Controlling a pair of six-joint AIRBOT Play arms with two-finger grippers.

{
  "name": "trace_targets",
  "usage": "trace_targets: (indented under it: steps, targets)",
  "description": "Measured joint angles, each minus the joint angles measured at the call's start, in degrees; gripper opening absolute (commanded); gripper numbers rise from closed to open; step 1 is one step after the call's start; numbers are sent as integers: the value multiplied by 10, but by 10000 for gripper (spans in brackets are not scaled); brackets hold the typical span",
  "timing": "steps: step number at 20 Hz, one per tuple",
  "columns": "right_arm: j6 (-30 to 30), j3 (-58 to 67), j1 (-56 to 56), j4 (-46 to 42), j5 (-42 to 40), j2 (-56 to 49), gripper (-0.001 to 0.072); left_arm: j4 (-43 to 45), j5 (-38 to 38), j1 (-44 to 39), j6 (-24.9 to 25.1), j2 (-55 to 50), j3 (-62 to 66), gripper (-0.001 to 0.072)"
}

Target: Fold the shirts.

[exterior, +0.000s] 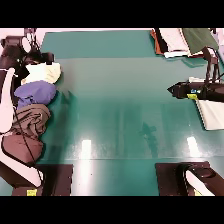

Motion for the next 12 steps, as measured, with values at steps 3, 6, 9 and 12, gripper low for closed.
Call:
trace_targets:
  steps: [3,6,9,12]
  targets:
    - [0,0,0,0,-1,0,18,0,13,17,-4,-42,0,520]
    - [0,0,0,0,-1,0,18,2,21,24,-6,-67,0,430]
    - [0,0,0,0,-2,0,18,3,13,27,-6,-75,9,27]
    - [0,15,0,4,-3,0,18,3,-25,27,-7,-78,62,26]
